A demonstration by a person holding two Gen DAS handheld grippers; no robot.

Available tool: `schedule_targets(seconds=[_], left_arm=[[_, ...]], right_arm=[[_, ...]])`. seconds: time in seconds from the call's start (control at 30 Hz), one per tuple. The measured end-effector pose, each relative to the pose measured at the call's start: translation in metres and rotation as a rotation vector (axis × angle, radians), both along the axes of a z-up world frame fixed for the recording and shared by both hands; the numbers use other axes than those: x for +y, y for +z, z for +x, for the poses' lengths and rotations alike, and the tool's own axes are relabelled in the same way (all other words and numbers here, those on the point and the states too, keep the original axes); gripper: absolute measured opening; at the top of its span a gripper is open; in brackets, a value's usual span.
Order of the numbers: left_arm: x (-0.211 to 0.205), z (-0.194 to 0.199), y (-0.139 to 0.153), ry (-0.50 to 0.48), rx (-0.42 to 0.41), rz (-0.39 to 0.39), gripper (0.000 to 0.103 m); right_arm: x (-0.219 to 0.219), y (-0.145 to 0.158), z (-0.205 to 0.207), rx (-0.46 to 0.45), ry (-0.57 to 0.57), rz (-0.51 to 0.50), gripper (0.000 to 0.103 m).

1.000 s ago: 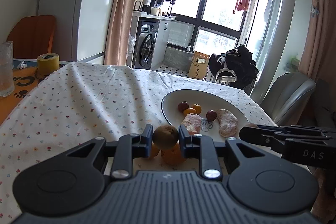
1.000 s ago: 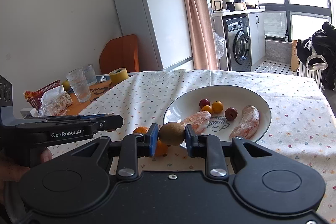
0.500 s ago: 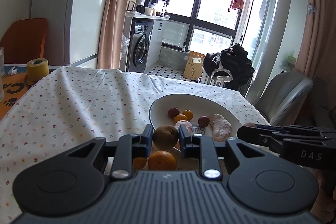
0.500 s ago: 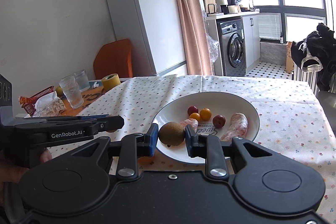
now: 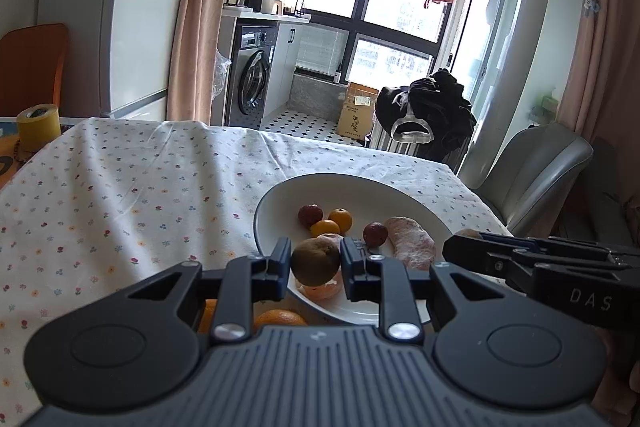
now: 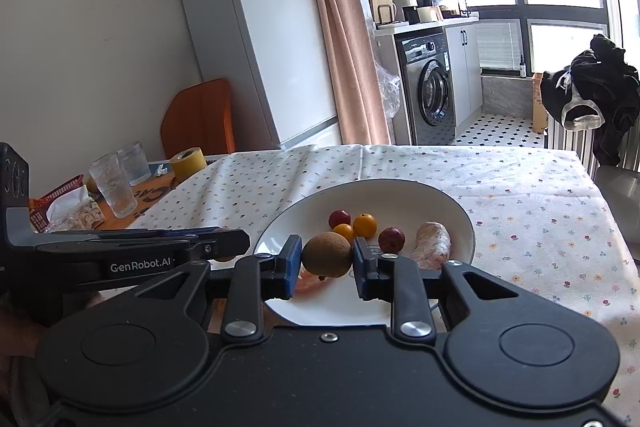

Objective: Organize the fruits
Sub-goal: 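Carry both small brown fruits over the white bowl with both tools, then open both tools to release the small brown fruits into the bowl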

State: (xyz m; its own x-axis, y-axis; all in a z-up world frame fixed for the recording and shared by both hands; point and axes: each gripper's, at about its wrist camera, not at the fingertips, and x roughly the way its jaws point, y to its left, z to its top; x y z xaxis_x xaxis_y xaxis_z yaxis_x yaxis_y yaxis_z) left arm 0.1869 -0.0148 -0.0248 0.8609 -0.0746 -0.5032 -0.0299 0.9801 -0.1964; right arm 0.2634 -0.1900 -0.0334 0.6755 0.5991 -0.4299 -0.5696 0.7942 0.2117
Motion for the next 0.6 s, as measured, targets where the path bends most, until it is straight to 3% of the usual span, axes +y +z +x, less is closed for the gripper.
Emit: schedule_targets(seconds=[0.23,0.6], left_arm=[[-0.005,0.018,-0.013,-0.017,0.049,-0.028,0.024],[0.010,0.015,-0.006,0.036,0.038,-0.034,0.028]], right_arm=[[-0.005,-0.012,0.012,0.035,-0.013,0.009,0.026],[0.000,-0.013,0.019,0.043,-0.007,0.021,0.026]])
